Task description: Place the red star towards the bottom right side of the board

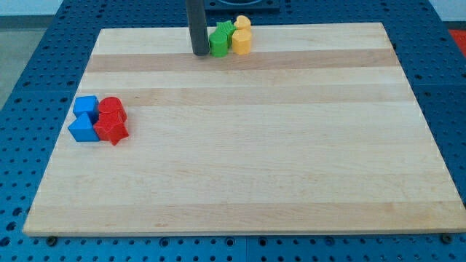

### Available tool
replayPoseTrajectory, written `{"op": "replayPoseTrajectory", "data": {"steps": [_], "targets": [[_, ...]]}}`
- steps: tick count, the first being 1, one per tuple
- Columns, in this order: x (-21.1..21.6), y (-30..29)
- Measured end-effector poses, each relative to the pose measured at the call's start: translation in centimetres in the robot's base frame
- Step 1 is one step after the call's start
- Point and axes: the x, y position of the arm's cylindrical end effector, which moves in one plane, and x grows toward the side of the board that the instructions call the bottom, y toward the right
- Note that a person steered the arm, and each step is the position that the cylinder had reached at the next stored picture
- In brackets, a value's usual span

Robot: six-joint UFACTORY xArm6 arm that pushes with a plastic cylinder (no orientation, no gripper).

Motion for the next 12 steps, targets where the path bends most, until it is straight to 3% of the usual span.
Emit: {"op": "replayPoseTrajectory", "data": {"steps": [2,4,6,9,12], "targets": [[4.6,-2.0],[6.4,-17.2],[13.5,-21.9],[18.2,-19.8],[19.6,-4.7]]}}
